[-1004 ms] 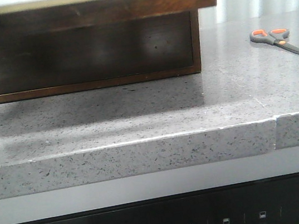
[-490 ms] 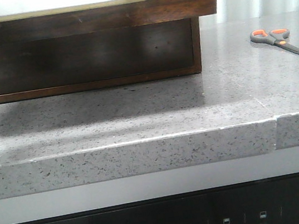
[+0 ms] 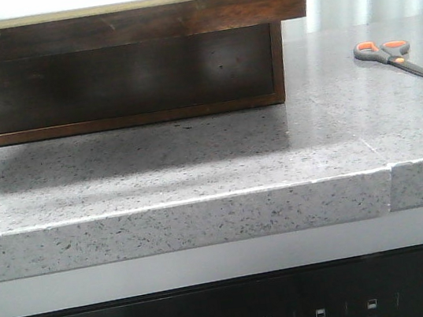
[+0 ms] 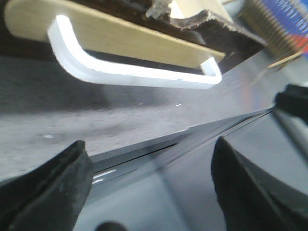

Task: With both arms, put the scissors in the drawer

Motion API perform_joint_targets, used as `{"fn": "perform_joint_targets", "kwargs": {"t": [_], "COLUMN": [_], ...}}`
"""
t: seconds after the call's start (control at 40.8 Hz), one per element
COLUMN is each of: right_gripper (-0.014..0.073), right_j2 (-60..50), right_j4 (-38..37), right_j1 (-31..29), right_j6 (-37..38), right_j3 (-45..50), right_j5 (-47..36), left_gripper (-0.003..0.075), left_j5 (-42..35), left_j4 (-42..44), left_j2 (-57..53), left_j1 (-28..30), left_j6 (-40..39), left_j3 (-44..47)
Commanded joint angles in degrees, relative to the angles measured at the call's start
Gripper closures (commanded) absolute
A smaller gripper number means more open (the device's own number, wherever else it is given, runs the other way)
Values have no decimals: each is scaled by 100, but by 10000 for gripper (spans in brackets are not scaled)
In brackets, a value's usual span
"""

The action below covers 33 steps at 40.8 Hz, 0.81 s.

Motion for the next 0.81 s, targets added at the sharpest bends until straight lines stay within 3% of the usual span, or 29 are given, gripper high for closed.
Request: {"fn": "perform_joint_targets", "kwargs": {"t": [0.0,0.245,0.367,0.49,0.612,0.686,0.784], "right_gripper": [81,81,81,81,81,81,81], "right_j2": [26,26,26,26,26,26,26], "right_j4": [-61,-61,-61,-61,-61,-61,-61], "right_j1": [-1,-1,-1,-1,-1,-1,-1], "right_j6": [1,1,1,1,1,1,1], "right_j3": [-194,-194,-194,-194,-194,-194,-194], "right_j5": [-373,-373,-373,-373,-373,-380,-386], "left_gripper": [217,218,218,219,219,218,218], "left_j5": [-14,389,376,285,244,165,-89], "left_j4": [1400,4387,5107,5313,6184,6652,6573], "left_j2": [-130,-155,-155,-155,-155,-155,-155], "left_j1": [-34,-34,-158,-883,-1885,-2245,-2524], "left_j6": [-1033,-2240,-2552,-2578,-2937,-3406,-3539], "left_j3": [-789,-2060,-2312,-2314,-2314,-2314,-2314]}}
